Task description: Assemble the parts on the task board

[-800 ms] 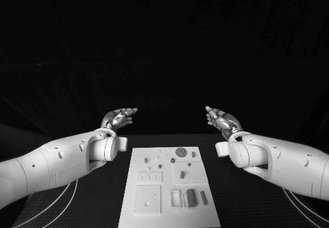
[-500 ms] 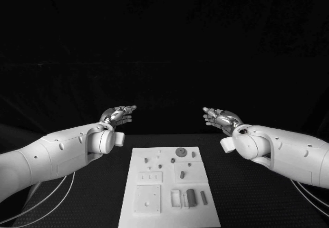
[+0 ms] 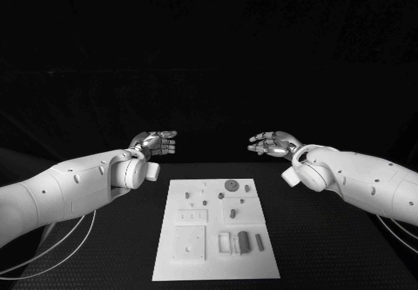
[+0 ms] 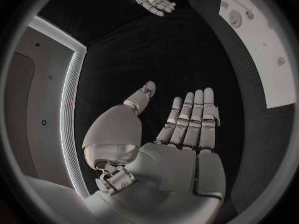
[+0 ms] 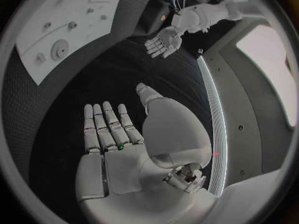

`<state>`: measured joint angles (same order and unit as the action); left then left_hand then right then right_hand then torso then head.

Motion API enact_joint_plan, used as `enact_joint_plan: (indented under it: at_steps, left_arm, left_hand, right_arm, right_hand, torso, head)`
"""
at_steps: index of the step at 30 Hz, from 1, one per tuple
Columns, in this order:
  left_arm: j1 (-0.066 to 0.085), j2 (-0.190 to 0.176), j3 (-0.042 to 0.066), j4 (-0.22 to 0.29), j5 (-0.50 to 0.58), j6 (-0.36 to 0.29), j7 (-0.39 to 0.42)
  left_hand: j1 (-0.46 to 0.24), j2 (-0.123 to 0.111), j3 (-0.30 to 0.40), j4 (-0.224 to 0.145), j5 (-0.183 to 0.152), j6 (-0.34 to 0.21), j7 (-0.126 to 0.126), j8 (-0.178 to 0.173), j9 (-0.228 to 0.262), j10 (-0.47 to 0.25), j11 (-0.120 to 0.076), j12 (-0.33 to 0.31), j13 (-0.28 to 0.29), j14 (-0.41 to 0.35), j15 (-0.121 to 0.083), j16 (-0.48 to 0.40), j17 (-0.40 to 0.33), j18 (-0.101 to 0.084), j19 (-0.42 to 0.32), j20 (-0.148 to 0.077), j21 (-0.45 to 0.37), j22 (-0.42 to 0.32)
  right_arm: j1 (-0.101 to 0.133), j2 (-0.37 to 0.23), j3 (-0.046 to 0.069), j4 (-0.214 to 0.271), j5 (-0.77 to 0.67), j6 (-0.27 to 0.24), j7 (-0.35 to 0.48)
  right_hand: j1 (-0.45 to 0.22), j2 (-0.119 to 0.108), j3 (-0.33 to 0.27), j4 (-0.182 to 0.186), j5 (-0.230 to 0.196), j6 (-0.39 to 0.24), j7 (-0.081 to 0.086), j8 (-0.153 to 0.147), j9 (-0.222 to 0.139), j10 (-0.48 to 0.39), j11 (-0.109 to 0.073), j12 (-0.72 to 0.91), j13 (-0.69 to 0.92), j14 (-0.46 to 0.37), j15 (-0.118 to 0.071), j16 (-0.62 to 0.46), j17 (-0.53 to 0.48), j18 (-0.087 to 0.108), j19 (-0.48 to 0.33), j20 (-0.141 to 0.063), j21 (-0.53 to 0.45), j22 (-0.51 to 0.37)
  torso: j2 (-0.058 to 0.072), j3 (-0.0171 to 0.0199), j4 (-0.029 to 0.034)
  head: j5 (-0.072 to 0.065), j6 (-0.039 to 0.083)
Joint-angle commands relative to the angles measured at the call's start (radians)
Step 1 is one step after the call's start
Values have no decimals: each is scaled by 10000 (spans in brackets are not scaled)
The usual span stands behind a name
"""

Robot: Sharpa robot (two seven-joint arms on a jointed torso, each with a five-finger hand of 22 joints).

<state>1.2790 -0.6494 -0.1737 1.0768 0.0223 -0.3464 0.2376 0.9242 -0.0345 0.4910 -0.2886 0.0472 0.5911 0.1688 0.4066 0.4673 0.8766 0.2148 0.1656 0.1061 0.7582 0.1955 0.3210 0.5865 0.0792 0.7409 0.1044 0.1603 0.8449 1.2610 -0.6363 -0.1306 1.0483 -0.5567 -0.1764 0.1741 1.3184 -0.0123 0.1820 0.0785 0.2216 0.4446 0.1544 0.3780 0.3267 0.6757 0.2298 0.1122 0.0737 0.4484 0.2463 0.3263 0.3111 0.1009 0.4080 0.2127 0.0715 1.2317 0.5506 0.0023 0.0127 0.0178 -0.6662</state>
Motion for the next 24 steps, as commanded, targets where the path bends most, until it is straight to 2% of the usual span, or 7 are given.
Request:
enact_joint_plan:
  at_steps: [1, 6, 7, 9, 15, 19, 24]
  left_arm:
    - [11, -69, 6, 165, -681, 574, -81]
    - [11, -409, 11, 778, -1115, 546, -76]
    - [11, -486, 13, 925, -1115, 548, -65]
    - [11, -596, 15, 1217, -1115, 582, -40]
    - [18, -939, 55, 1976, -1136, 547, 24]
    - [21, -1098, 191, 2330, -1138, 473, -8]
    - [41, -1230, 282, 2634, -1137, 453, 9]
  left_hand:
    - [342, -68, 136, -7, 71, 482, 659, 111, -11, 509, -185, 215, 66, 436, -143, 144, 48, 137, 391, -104, 86, -14]
    - [1381, -138, 408, -40, 82, 1325, 365, 248, -145, 1406, -539, 497, 182, 1403, -543, 450, 222, 172, 1271, -394, 237, -71]
    - [1575, -164, 476, -42, 72, 1443, 323, 264, -168, 1540, -593, 535, 207, 1549, -608, 499, 263, 175, 1418, -443, 264, -77]
    - [1827, -225, 526, -47, 55, 1584, 286, 248, -229, 1669, -634, 529, 220, 1679, -658, 505, 309, 146, 1566, -508, 242, -119]
    - [2094, -301, 506, -52, 49, 1711, 255, 202, -315, 1750, -649, 461, 209, 1740, -674, 445, 348, 79, 1664, -581, 157, -194]
    - [2116, -296, 417, -43, 44, 1774, 251, 149, -387, 1798, -648, 389, 189, 1984, -778, 519, 443, 65, 1912, -678, 188, -207]
    - [2101, -296, 371, -40, 47, 1791, 251, 121, -421, 1811, -645, 350, 178, 2048, -803, 526, 484, 44, 1987, -714, 181, -219]
  right_arm:
    - [0, 129, 4, -79, -3247, -235, 121]
    - [5, 484, 15, -154, -5374, -587, -251]
    - [8, 562, 25, -178, -5772, -599, -330]
    - [27, 651, 66, -140, -6685, -521, -598]
    - [156, 855, 87, -76, -8425, -98, -1047]
    - [156, 1039, 89, -86, -9071, 152, -1157]
    - [154, 1275, 89, -112, -9771, 345, -1310]
  right_hand:
    - [213, -274, 526, -1369, 49, 1343, 761, 356, 113, 1504, -77, 306, 57, 1616, -61, 638, 290, 776, 2033, -40, 156, 78]
    - [-335, -393, 1128, -2431, 48, 2052, 685, 350, 123, 2559, -244, 497, 171, 2821, -347, 973, 565, 1155, 3173, -45, 349, 56]
    - [-925, -397, 1656, -3239, 66, 2209, 656, 145, 80, 2749, -278, 281, 182, 3000, -421, 785, 691, 1270, 3414, -25, 254, 69]
    - [-1237, -493, 1855, -3457, 41, 2334, 640, 120, 102, 2986, -340, 291, 241, 3258, -494, 834, 826, 1309, 3613, -9, 328, 192]
    - [-1717, -916, 2279, -3620, 27, 2576, 485, 90, 204, 3914, -705, 532, 597, 4480, -1028, 1371, 1473, 1606, 4721, -161, 968, 767]
    - [-1842, -1110, 2457, -3640, 18, 2660, 465, 86, 320, 4353, -894, 599, 925, 5517, -1572, 1969, 2255, 1609, 5758, -601, 1748, 1035]
    - [-1837, -1104, 2433, -3651, 11, 2984, 491, 120, 595, 4756, -1084, 540, 1514, 6477, -2212, 2937, 3576, 1609, 6728, -1170, 3283, 1055]
  torso:
    - [58, -2, 27]
    - [152, 46, 143]
    - [178, 81, 165]
    - [239, 147, 202]
    - [384, 229, 442]
    - [546, 307, 652]
    - [729, 401, 824]
  head:
    - [21, -28]
    - [30, -148]
    - [26, -168]
    - [-3, -253]
    - [-171, -405]
    - [-301, -462]
    - [-434, -561]
